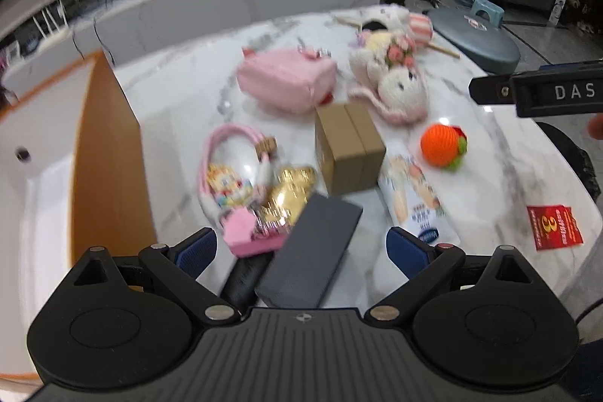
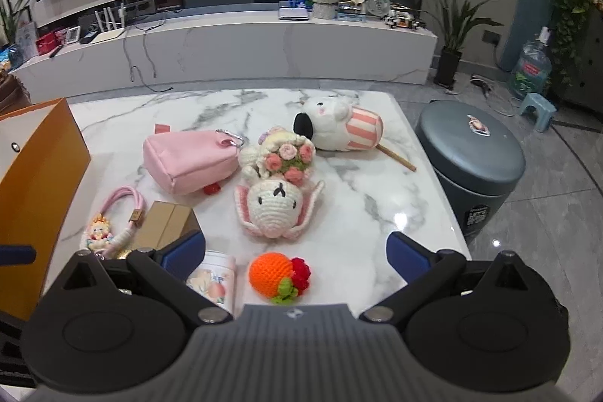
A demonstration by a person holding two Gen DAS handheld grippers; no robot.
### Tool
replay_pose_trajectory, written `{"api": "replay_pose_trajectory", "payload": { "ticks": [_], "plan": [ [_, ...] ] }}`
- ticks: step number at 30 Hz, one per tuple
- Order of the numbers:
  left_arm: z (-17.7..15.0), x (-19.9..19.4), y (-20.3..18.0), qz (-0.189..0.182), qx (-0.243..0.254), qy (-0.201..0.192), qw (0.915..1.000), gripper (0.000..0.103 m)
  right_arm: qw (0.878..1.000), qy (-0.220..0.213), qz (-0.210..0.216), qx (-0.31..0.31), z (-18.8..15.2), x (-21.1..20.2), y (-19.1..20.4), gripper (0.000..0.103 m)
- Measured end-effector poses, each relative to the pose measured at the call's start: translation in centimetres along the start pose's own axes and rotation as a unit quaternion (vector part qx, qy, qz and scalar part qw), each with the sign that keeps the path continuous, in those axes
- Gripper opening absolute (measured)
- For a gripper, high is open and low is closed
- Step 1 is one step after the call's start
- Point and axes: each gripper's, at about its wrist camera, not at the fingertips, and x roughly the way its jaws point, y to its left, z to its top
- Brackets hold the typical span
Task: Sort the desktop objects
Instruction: 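Move left tool to grey glasses case while right tool approaches orange crocheted ball, then grasp grey glasses case with left tool while right tool grasps orange crocheted ball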
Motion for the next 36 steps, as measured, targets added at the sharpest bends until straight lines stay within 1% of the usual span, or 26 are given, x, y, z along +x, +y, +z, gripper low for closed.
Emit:
{"api": "replay_pose_trajectory", "payload": {
  "ticks": [2,4,7,10,11,13,15,17,18,19,22,25,27,31,34,35,36],
  "plan": [
    [-0.4,0.6,0.4,-0.004,-0.006,0.008,0.9999,0.103,1.0,0.003,0.004,-0.012,-0.3,0.9,-0.3,0.102],
    [-0.6,1.0,0.7,0.002,-0.009,0.011,0.9999,0.103,1.0,0.007,0.003,-0.019,-0.6,1.7,-0.6,0.102],
    [-0.9,1.4,1.0,0.004,-0.014,0.02,0.9997,0.103,0.999,0.031,-0.002,-0.024,-1.0,3.5,-1.1,0.102],
    [-1.0,1.7,1.2,-0.002,-0.018,0.025,0.9995,0.103,0.999,0.046,0.015,-0.016,-1.4,4.9,-1.5,0.102],
    [-1.0,1.7,1.1,-0.004,-0.018,0.024,0.9995,0.103,0.998,0.049,0.027,-0.012,-1.6,5.3,-1.6,0.102],
    [-1.2,1.7,1.2,-0.008,-0.016,0.024,0.9995,0.096,0.997,0.054,0.046,-0.007,-2.0,6.0,-1.6,0.101],
    [-1.4,2.0,1.1,-0.009,-0.01,0.027,0.9995,0.076,0.997,0.06,0.053,-0.007,-2.4,6.7,-1.3,0.099],
    [-1.5,2.3,1.0,-0.006,-0.006,0.03,0.9995,0.068,0.996,0.07,0.055,-0.015,-2.8,7.5,-0.7,0.085],
    [-1.6,2.5,1.0,-0.006,-0.006,0.03,0.9995,0.066,0.995,0.078,0.056,-0.019,-3.0,7.9,-0.4,0.072],
    [-1.8,2.6,1.0,-0.008,-0.006,0.029,0.9995,0.065,0.994,0.085,0.058,-0.025,-3.2,8.2,-0.2,0.063],
    [-2.0,2.6,0.9,-0.008,-0.001,0.023,0.9997,0.063,0.993,0.095,0.059,-0.038,-3.9,8.9,0.5,0.061],
    [-2.1,2.5,0.8,-0.009,0.0,0.017,0.9998,0.059,0.993,0.09,0.055,-0.054,-4.1,8.9,1.1,0.061],
    [-2.1,2.6,0.7,-0.01,0.0,0.016,0.9998,0.058,0.993,0.086,0.058,-0.053,-4.0,8.8,1.2,0.06],
    [-2.0,2.6,0.7,-0.009,-0.001,0.014,0.9998,0.057,0.993,0.087,0.059,-0.061,-4.0,8.9,1.5,0.054],
    [-2.0,2.7,0.7,-0.019,-0.006,0.013,0.9997,0.048,0.992,0.087,0.061,-0.066,-3.9,8.9,1.6,0.053],
    [-2.0,2.7,0.7,-0.025,-0.007,0.013,0.9996,0.042,0.992,0.087,0.062,-0.068,-3.9,8.9,1.6,0.053],
    [-2.0,2.7,0.7,-0.027,-0.006,0.015,0.9995,0.039,0.992,0.087,0.063,-0.069,-3.9,8.9,1.6,0.052]
  ]
}}
